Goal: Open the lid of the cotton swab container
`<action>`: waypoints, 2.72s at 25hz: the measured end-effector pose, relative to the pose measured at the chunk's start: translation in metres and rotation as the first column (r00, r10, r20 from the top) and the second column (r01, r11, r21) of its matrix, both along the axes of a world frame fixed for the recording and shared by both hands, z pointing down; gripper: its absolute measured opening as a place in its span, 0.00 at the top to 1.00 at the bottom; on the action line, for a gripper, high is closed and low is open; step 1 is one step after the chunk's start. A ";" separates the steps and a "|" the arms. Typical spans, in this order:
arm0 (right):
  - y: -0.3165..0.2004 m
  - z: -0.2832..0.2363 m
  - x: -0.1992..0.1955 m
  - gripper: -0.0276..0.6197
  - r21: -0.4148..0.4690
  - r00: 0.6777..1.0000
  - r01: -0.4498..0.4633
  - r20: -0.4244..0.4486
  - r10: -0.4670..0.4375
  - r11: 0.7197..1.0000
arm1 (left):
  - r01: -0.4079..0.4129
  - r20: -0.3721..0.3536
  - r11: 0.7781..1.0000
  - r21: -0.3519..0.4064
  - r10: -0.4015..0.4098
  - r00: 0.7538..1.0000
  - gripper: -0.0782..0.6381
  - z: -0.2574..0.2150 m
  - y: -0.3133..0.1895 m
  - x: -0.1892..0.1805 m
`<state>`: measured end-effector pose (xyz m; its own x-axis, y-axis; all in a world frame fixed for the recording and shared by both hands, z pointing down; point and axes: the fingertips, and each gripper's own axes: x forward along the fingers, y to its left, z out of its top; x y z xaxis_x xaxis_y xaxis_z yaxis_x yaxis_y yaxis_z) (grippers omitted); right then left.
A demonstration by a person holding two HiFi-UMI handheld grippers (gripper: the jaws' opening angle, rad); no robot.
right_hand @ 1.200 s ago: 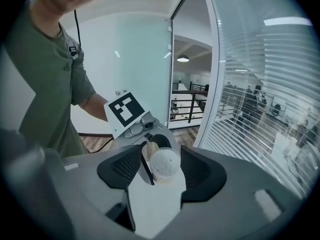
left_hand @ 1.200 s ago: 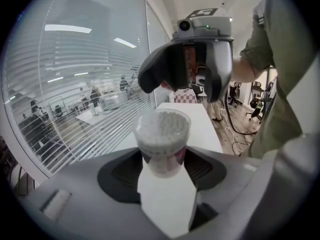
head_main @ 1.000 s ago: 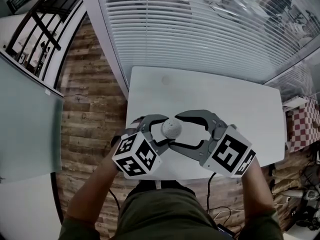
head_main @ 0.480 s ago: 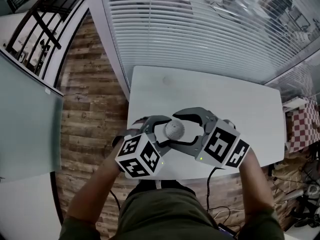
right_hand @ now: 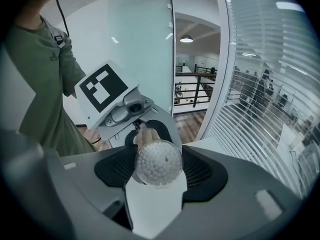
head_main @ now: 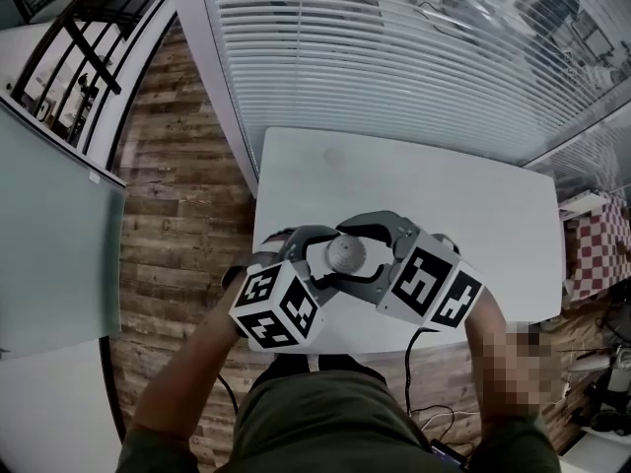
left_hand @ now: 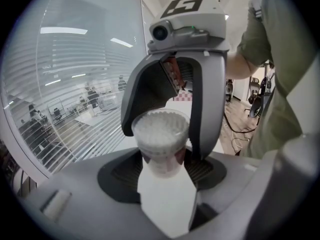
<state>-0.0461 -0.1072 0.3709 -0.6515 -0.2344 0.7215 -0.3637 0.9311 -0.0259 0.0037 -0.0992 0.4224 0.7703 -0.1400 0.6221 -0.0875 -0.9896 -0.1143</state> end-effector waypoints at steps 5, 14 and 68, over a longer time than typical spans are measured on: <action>-0.001 0.003 -0.002 0.53 0.005 1.000 -0.001 -0.003 0.001 1.000 | 0.003 0.004 1.000 -0.001 -0.003 1.000 0.52 0.003 -0.001 -0.002; -0.003 0.000 0.001 0.53 0.013 0.998 -0.015 0.061 0.015 1.000 | 0.000 -0.019 1.000 -0.009 0.000 1.000 0.52 0.002 -0.002 0.001; -0.002 -0.100 0.063 0.53 -0.030 0.696 -0.253 0.689 0.203 0.967 | 0.036 -0.193 0.999 -0.006 -0.037 0.980 0.53 -0.058 0.008 0.020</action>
